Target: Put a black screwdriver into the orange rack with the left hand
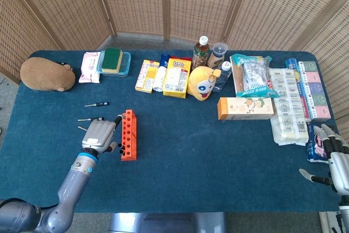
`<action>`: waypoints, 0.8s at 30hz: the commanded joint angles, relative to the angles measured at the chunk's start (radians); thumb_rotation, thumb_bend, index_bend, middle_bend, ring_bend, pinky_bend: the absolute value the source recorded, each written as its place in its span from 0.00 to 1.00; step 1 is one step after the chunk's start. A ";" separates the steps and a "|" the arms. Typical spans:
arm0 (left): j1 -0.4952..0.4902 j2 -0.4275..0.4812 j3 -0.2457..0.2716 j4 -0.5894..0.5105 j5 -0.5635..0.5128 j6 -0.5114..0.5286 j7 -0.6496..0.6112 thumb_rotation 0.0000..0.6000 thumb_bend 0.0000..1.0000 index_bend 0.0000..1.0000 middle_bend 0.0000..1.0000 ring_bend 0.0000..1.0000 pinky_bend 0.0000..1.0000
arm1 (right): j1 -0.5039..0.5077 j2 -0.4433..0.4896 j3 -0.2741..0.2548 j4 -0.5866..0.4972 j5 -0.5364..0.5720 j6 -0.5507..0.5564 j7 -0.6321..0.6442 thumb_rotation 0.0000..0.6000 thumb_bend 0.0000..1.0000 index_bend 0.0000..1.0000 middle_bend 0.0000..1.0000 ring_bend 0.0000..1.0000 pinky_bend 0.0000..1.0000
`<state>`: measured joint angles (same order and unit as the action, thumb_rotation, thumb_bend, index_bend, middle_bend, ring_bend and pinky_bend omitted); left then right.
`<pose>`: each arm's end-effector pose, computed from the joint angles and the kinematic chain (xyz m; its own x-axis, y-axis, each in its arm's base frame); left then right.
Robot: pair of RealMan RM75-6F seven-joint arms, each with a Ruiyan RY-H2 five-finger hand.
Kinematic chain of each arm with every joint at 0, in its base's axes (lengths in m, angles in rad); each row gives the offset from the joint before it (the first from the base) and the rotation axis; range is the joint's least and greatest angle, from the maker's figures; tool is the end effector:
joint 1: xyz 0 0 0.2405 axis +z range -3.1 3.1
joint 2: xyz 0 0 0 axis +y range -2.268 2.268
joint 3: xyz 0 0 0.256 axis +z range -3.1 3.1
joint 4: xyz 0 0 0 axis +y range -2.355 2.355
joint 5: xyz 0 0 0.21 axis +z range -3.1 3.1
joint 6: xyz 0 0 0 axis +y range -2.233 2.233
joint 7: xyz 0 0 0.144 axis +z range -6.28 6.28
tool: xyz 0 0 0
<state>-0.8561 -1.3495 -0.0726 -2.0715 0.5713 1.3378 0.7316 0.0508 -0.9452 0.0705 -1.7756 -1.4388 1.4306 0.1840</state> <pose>-0.1212 0.2849 0.0364 0.4650 0.3789 0.8001 0.8844 -0.1588 -0.4388 -0.3041 -0.1728 0.1966 0.2210 -0.0364 0.9746 -0.9716 0.0787 0.2233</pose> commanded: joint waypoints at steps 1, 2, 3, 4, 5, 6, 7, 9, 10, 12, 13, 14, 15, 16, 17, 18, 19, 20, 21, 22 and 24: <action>0.002 -0.009 -0.005 0.006 0.003 0.003 0.007 1.00 0.30 0.13 1.00 0.98 1.00 | 0.000 0.001 0.000 0.001 0.000 0.000 0.002 1.00 0.01 0.00 0.01 0.07 0.00; 0.001 -0.012 -0.007 0.008 0.003 0.004 0.010 1.00 0.30 0.13 1.00 0.98 1.00 | -0.001 0.001 0.000 0.000 -0.001 0.001 0.002 1.00 0.01 0.00 0.01 0.07 0.00; 0.002 -0.015 -0.010 0.009 0.003 0.005 0.012 1.00 0.30 0.13 1.00 0.98 1.00 | -0.001 0.001 0.000 0.000 -0.001 0.000 0.002 1.00 0.01 0.00 0.01 0.07 0.00; 0.002 -0.017 -0.011 0.009 0.003 0.005 0.013 1.00 0.30 0.13 1.00 0.98 1.00 | -0.001 0.001 -0.001 0.001 -0.001 0.000 0.002 1.00 0.01 0.00 0.01 0.07 0.00; 0.003 -0.018 -0.012 0.008 0.003 0.005 0.016 1.00 0.30 0.13 1.00 0.98 1.00 | 0.000 0.001 -0.001 0.000 -0.001 0.000 0.002 1.00 0.01 0.00 0.01 0.07 0.00; 0.004 -0.019 -0.013 0.007 0.002 0.006 0.018 1.00 0.30 0.13 1.00 0.98 1.00 | 0.000 0.001 -0.001 0.000 -0.001 0.000 0.001 1.00 0.01 0.00 0.01 0.07 0.00; 0.004 -0.019 -0.013 0.006 0.003 0.006 0.020 1.00 0.30 0.13 1.00 0.98 1.00 | 0.000 0.001 -0.001 -0.001 -0.001 -0.001 0.001 1.00 0.01 0.00 0.01 0.07 0.00; 0.006 -0.020 -0.014 0.001 0.004 0.005 0.021 1.00 0.30 0.13 1.00 0.98 1.00 | 0.000 0.001 -0.001 -0.001 -0.002 -0.001 0.001 1.00 0.01 0.00 0.01 0.07 0.00; 0.007 -0.020 -0.015 -0.003 0.005 0.003 0.021 1.00 0.30 0.13 1.00 0.98 1.00 | 0.000 0.001 -0.001 -0.001 -0.002 -0.001 0.001 1.00 0.01 0.00 0.01 0.07 0.00; 0.008 -0.020 -0.017 -0.008 0.008 0.002 0.021 1.00 0.30 0.13 1.00 0.98 1.00 | 0.000 0.001 -0.001 -0.002 -0.002 -0.002 0.001 1.00 0.01 0.00 0.01 0.07 0.00; 0.009 -0.019 -0.019 -0.011 0.009 0.001 0.023 1.00 0.30 0.13 1.00 0.98 1.00 | 0.000 0.001 -0.002 -0.003 -0.002 -0.001 0.001 1.00 0.01 0.00 0.01 0.07 0.00; 0.009 -0.019 -0.020 -0.013 0.009 0.001 0.023 1.00 0.30 0.13 1.00 0.98 1.00 | 0.000 0.001 -0.002 -0.003 -0.002 -0.001 0.001 1.00 0.01 0.00 0.01 0.07 0.00; 0.009 -0.019 -0.023 -0.017 0.009 -0.001 0.024 1.00 0.30 0.13 1.00 0.98 1.00 | -0.001 0.001 -0.001 -0.002 -0.002 0.000 0.002 1.00 0.01 0.00 0.01 0.07 0.00; 0.009 -0.018 -0.025 -0.019 0.008 -0.001 0.026 1.00 0.30 0.13 1.00 0.98 1.00 | -0.001 0.001 -0.001 -0.002 -0.002 0.000 0.002 1.00 0.01 0.00 0.01 0.07 0.00; 0.008 -0.017 -0.026 -0.020 0.007 -0.001 0.027 1.00 0.30 0.13 1.00 0.98 1.00 | -0.001 0.001 -0.001 -0.002 -0.002 0.000 0.002 1.00 0.01 0.00 0.01 0.07 0.00; 0.009 -0.016 -0.028 -0.022 0.006 0.000 0.028 1.00 0.30 0.13 1.00 0.98 1.00 | -0.001 0.001 -0.001 -0.001 -0.002 0.000 0.002 1.00 0.01 0.00 0.01 0.07 0.00; 0.010 -0.014 -0.032 -0.026 0.005 0.001 0.027 1.00 0.30 0.13 1.00 0.98 1.00 | -0.001 0.002 -0.001 -0.001 -0.001 0.000 0.004 1.00 0.01 0.00 0.01 0.07 0.00; 0.011 -0.011 -0.035 -0.029 0.005 0.003 0.027 1.00 0.30 0.13 1.00 0.98 1.00 | -0.001 0.002 -0.001 -0.001 -0.001 -0.001 0.004 1.00 0.01 0.00 0.01 0.07 0.00; 0.013 -0.004 -0.037 -0.036 0.011 0.012 0.029 1.00 0.30 0.13 1.00 0.98 1.00 | 0.000 0.003 0.000 0.000 -0.001 -0.001 0.005 1.00 0.01 0.00 0.01 0.07 0.00; 0.014 -0.001 -0.038 -0.040 0.013 0.015 0.029 1.00 0.30 0.13 1.00 0.98 1.00 | 0.000 0.003 0.000 0.000 -0.001 -0.001 0.006 1.00 0.01 0.00 0.01 0.07 0.00; 0.020 0.012 -0.040 -0.053 0.024 0.027 0.029 1.00 0.30 0.13 1.00 0.98 1.00 | 0.000 0.003 0.000 0.000 -0.001 -0.002 0.006 1.00 0.01 0.00 0.01 0.07 0.00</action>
<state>-0.8401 -1.3451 -0.1105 -2.1172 0.5878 1.3570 0.7600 0.0511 -0.9426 0.0701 -1.7752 -1.4399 1.4283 0.1899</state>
